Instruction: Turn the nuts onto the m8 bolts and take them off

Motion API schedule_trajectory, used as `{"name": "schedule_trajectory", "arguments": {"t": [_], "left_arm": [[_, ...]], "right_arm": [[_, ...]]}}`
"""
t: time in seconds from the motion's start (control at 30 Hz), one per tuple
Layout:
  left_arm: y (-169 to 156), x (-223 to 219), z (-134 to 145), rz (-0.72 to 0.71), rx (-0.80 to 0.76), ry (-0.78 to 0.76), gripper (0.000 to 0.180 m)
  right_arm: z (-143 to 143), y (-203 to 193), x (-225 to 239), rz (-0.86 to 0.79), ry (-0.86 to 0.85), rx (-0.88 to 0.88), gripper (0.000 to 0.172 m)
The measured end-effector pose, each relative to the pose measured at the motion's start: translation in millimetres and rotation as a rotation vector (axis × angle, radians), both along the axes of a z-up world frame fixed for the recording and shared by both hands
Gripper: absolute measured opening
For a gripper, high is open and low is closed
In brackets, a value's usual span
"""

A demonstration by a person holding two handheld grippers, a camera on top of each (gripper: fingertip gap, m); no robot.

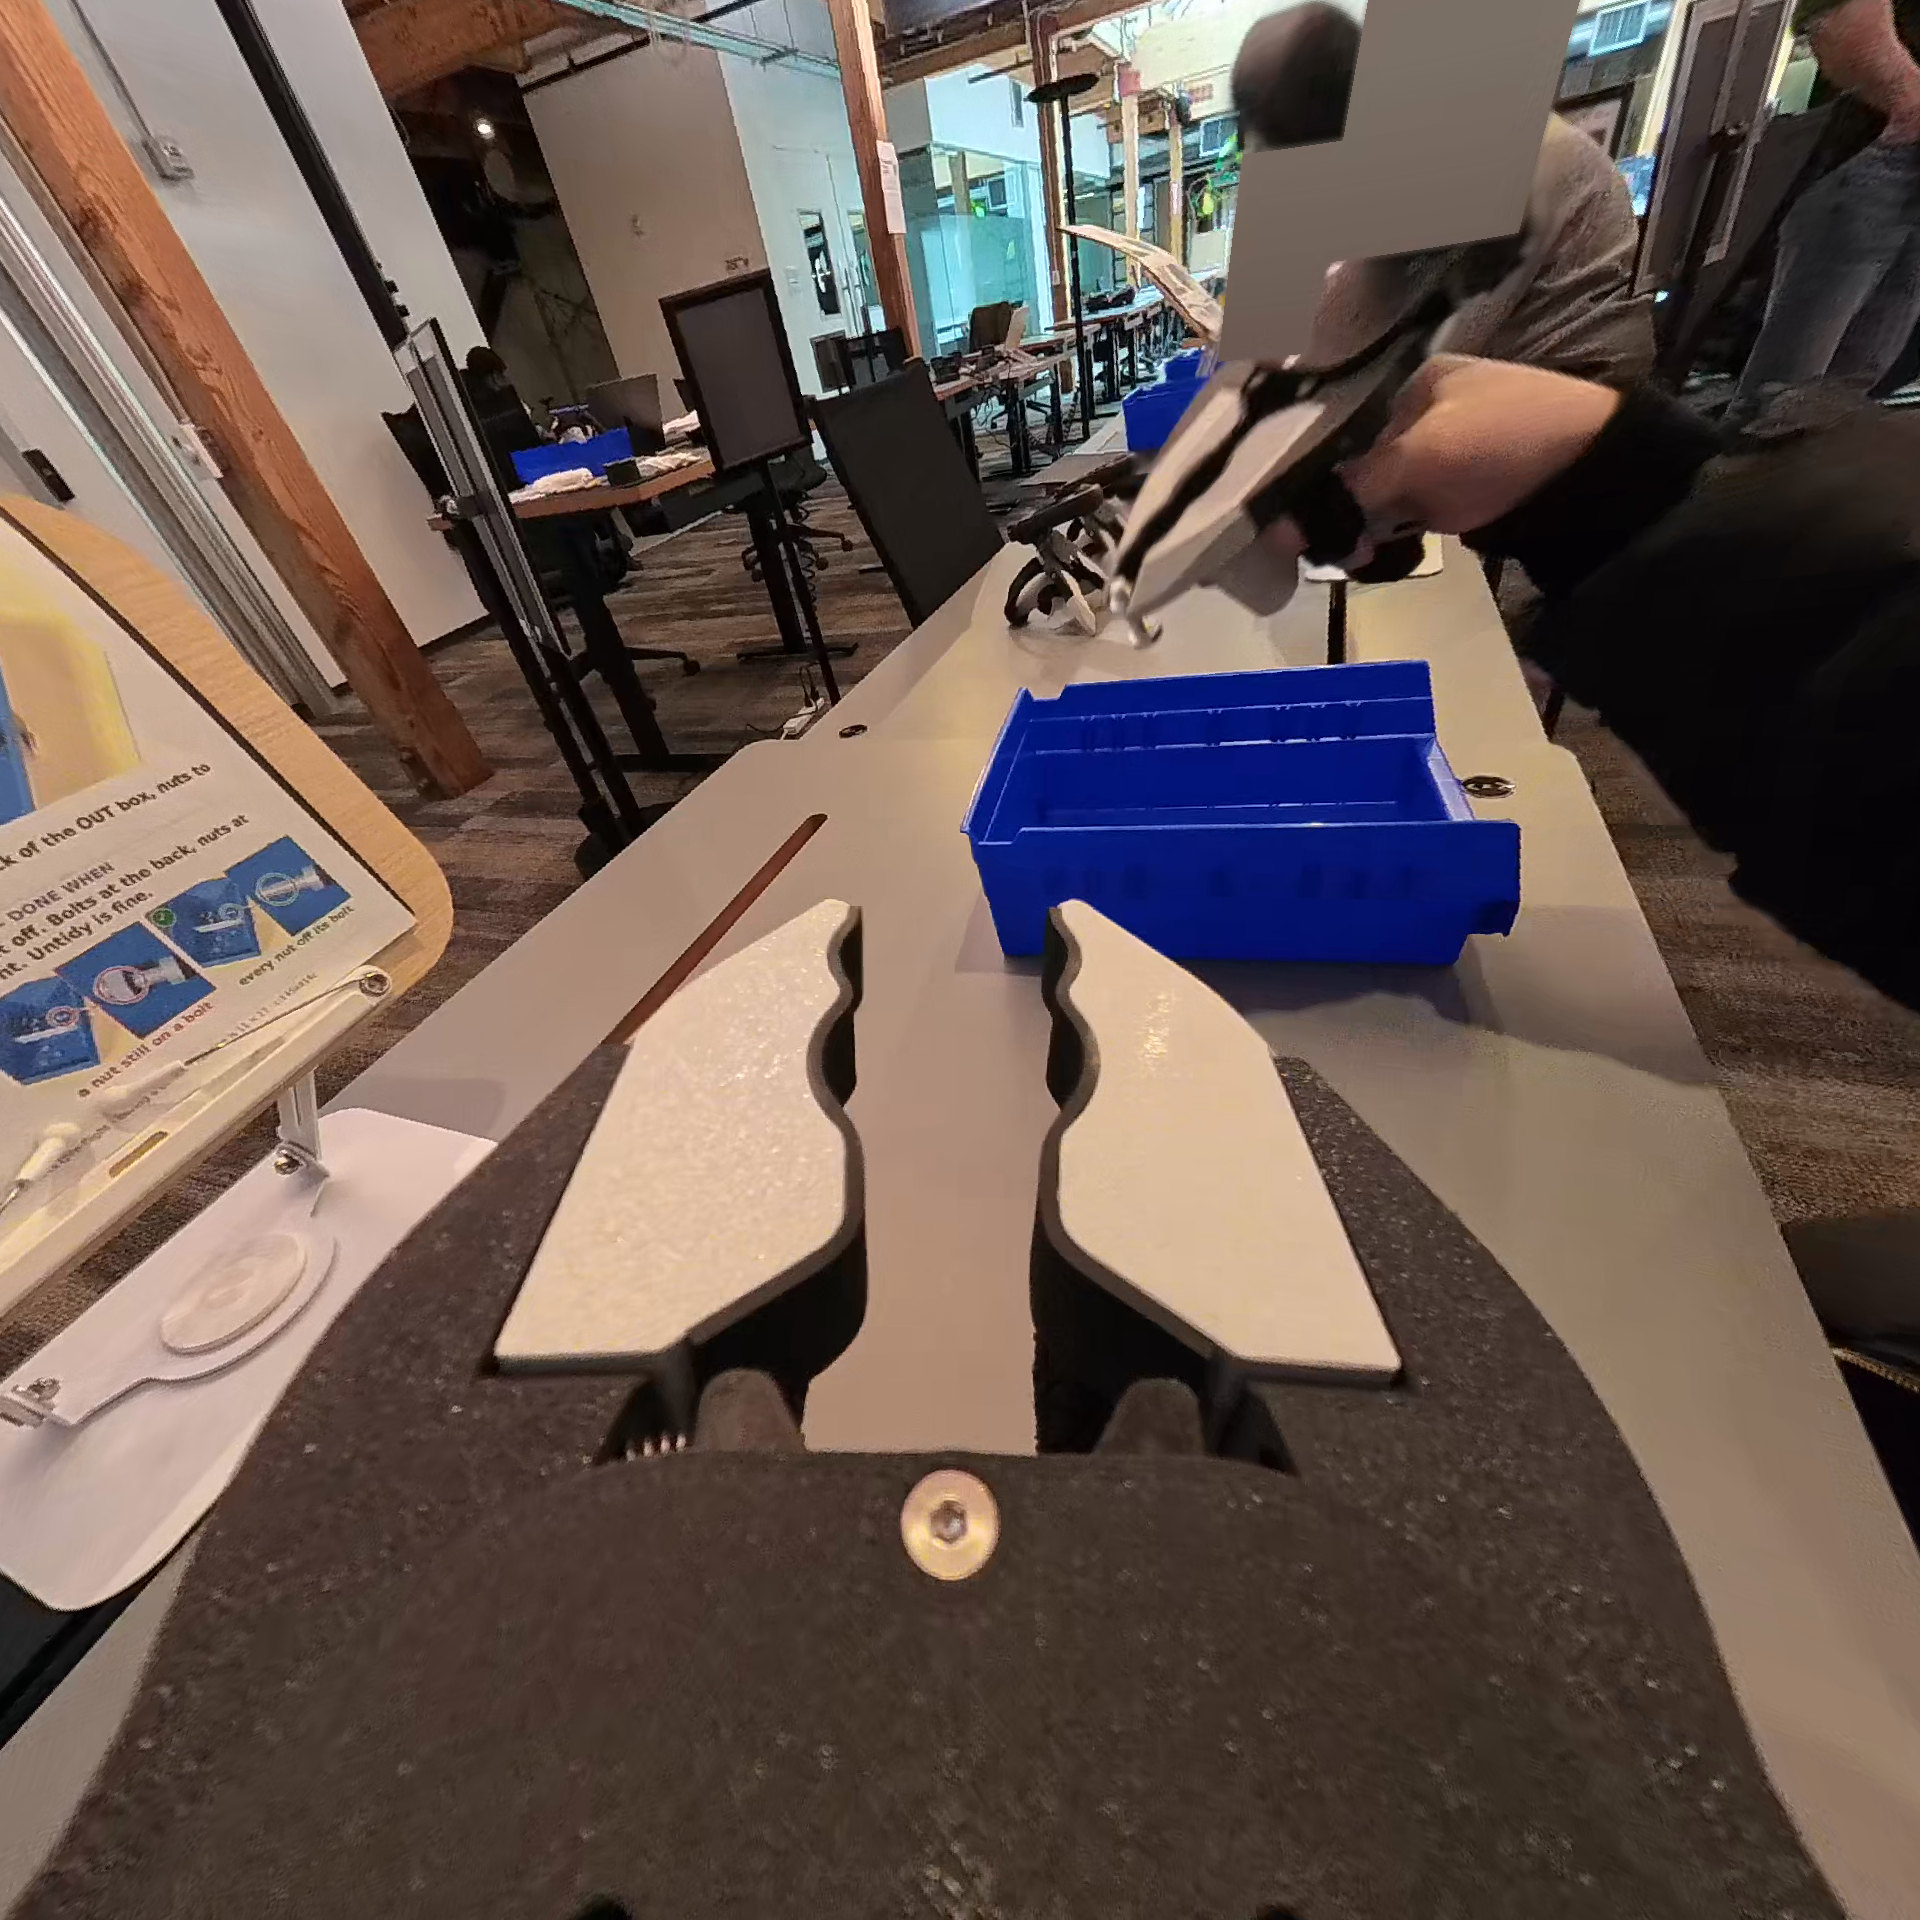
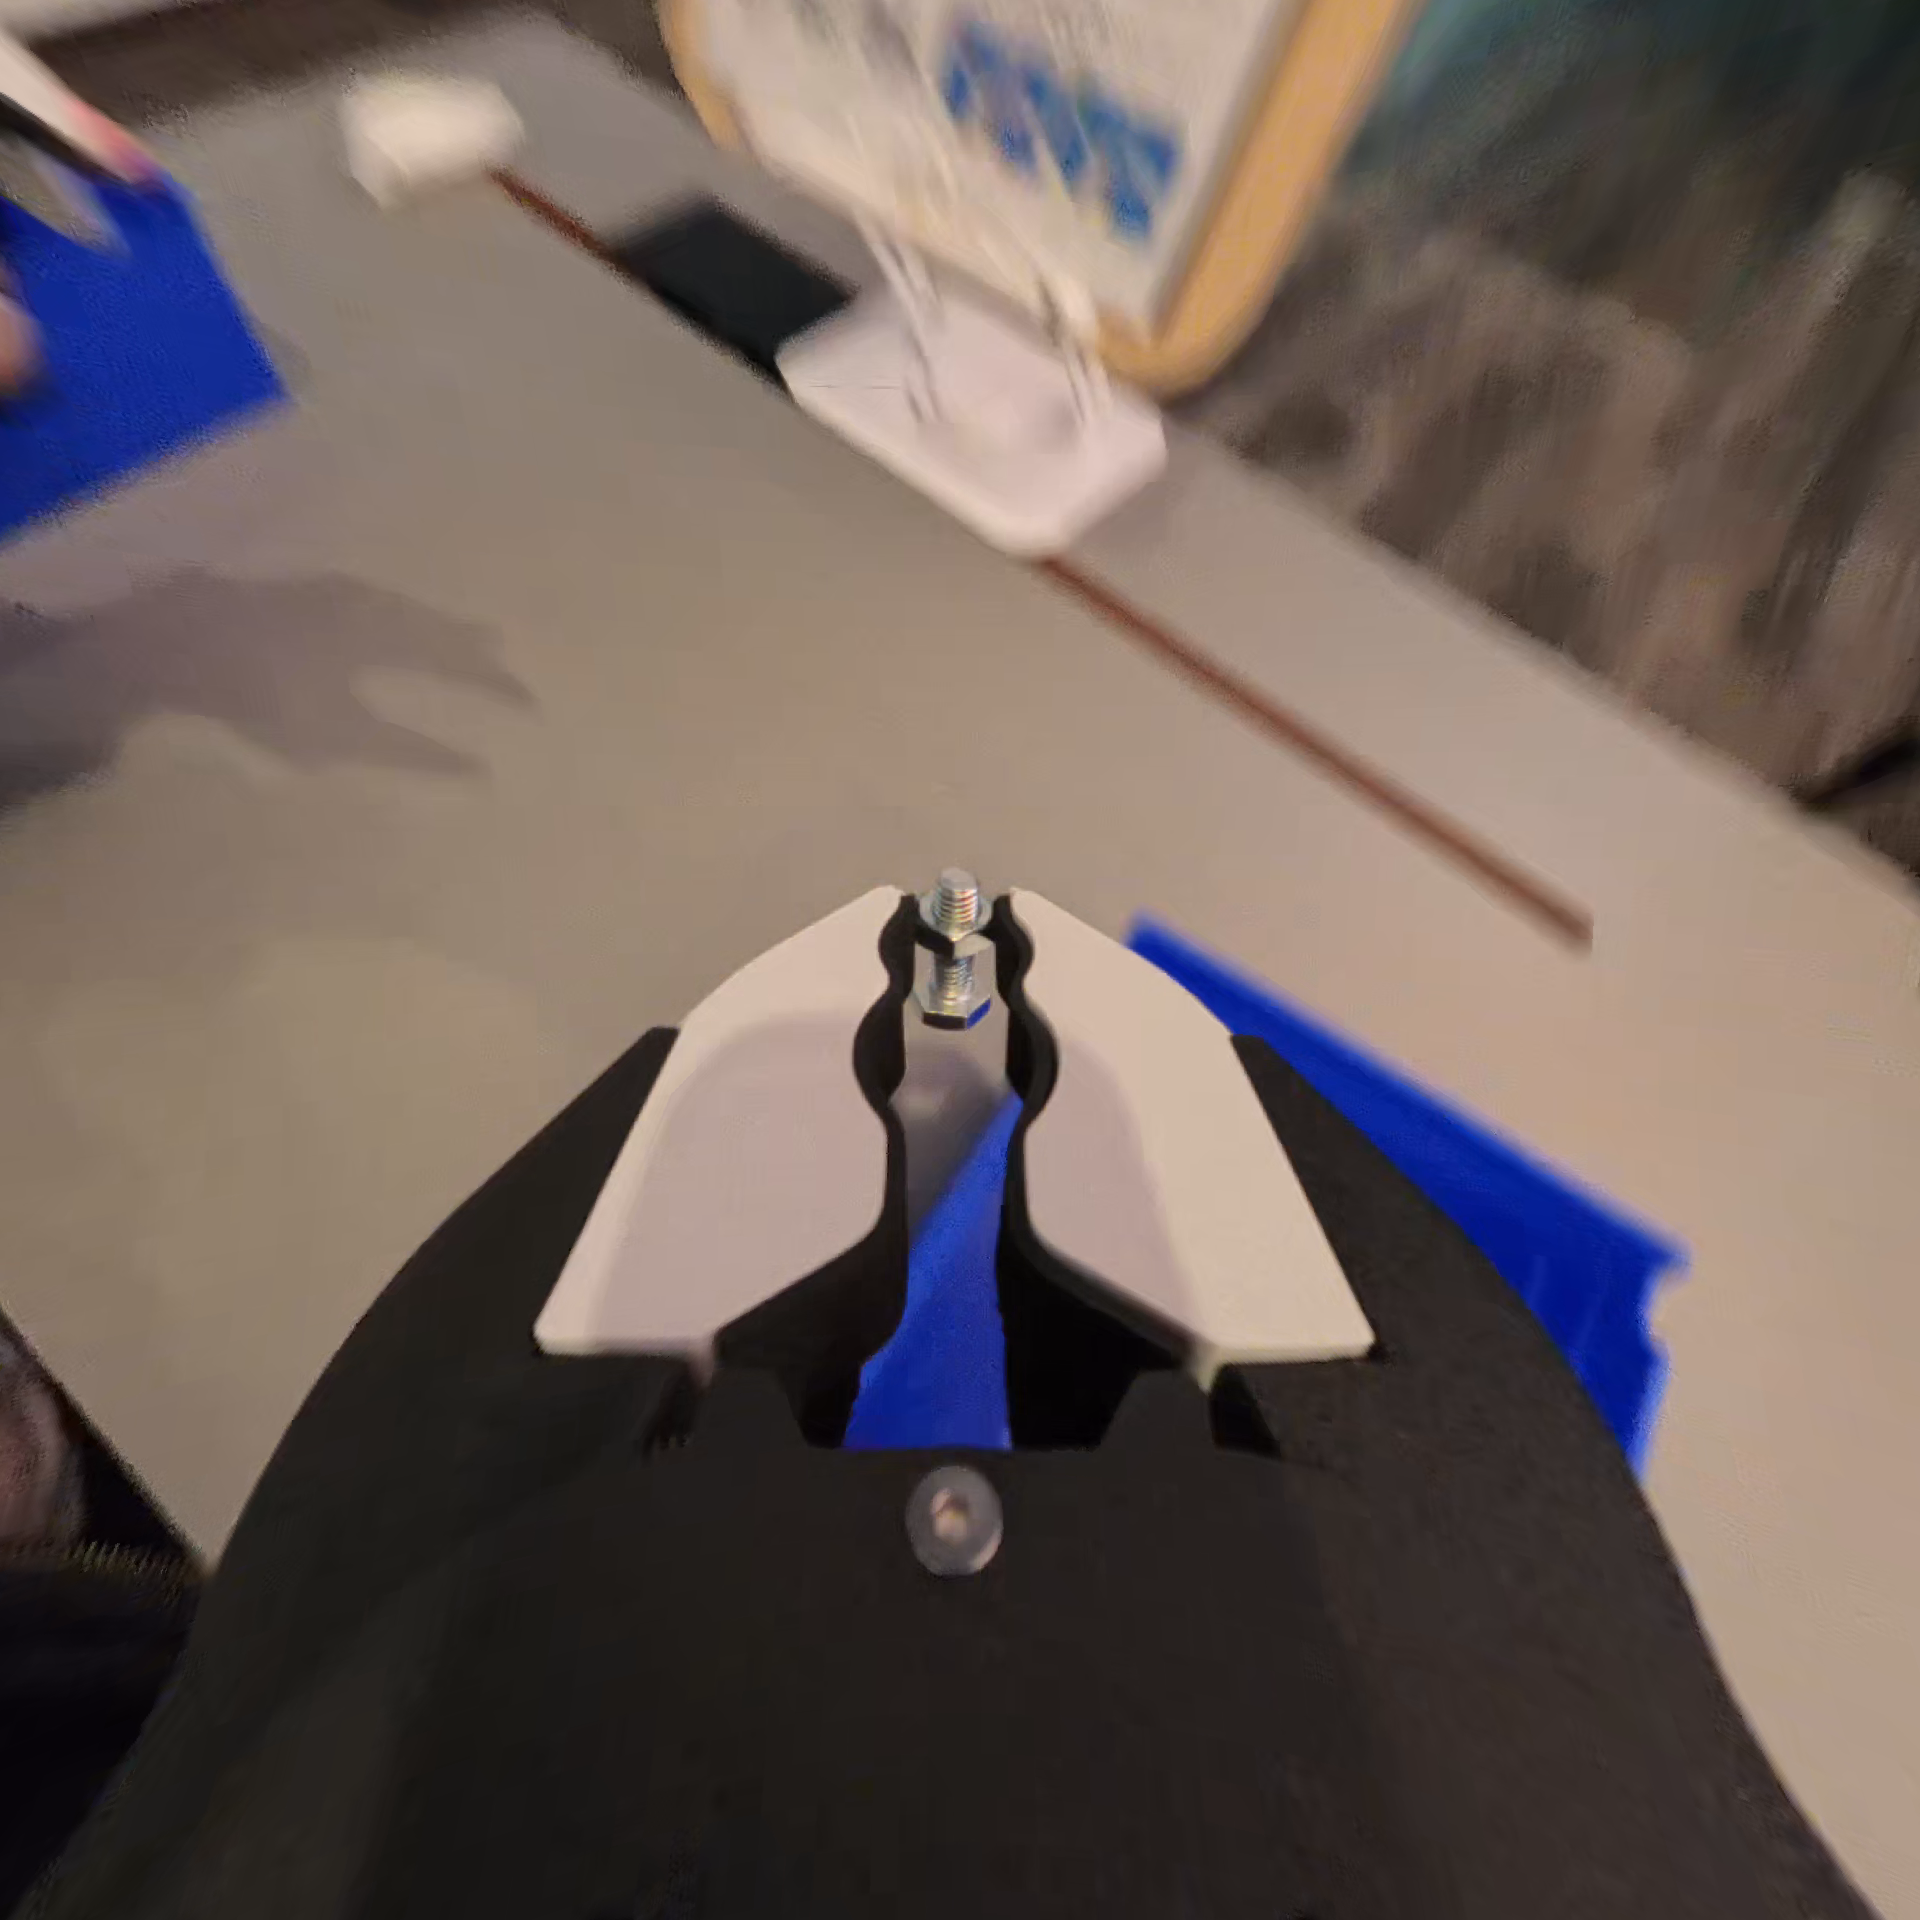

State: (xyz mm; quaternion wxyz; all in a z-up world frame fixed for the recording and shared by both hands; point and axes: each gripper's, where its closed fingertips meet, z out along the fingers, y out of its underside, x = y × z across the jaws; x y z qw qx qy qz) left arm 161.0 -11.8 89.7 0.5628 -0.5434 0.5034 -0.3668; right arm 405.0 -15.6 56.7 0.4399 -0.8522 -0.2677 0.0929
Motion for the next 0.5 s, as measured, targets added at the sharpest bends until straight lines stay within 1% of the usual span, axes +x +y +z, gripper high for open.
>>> {"name": "schedule_trajectory", "arguments": {"t": [0.1, 0.2, 0.27, 0.37, 0.5], "left_arm": [[-1.0, 0.2, -0.7, 0.007, 0.011, 0.015, 0.032], [0.5, 0.2, -1.6, 0.018, 0.012, 0.02, 0.032], [2.4, 0.5, -2.6, 0.026, 0.008, 0.023, 0.032], [7.1, 1.2, -6.8, 0.045, 0.009, 0.043, 0.031], [9.9, 2.4, -9.8, 0.061, 0.009, 0.054, 0.031]], "right_arm": [[-60.5, 1.1, 51.4, -0.111, -0.021, -0.26, 0.014], [-115.1, 3.7, 80.8, -0.187, -0.018, -0.454, 0.014], [-143.7, 7.0, 92.3, -0.223, -0.014, -0.543, 0.015], [-171.5, 16.6, 103.8, -0.274, 0.01, -0.631, 0.015], [-192.5, 27.0, 119.0, -0.336, 0.003, -0.709, 0.015]]}}
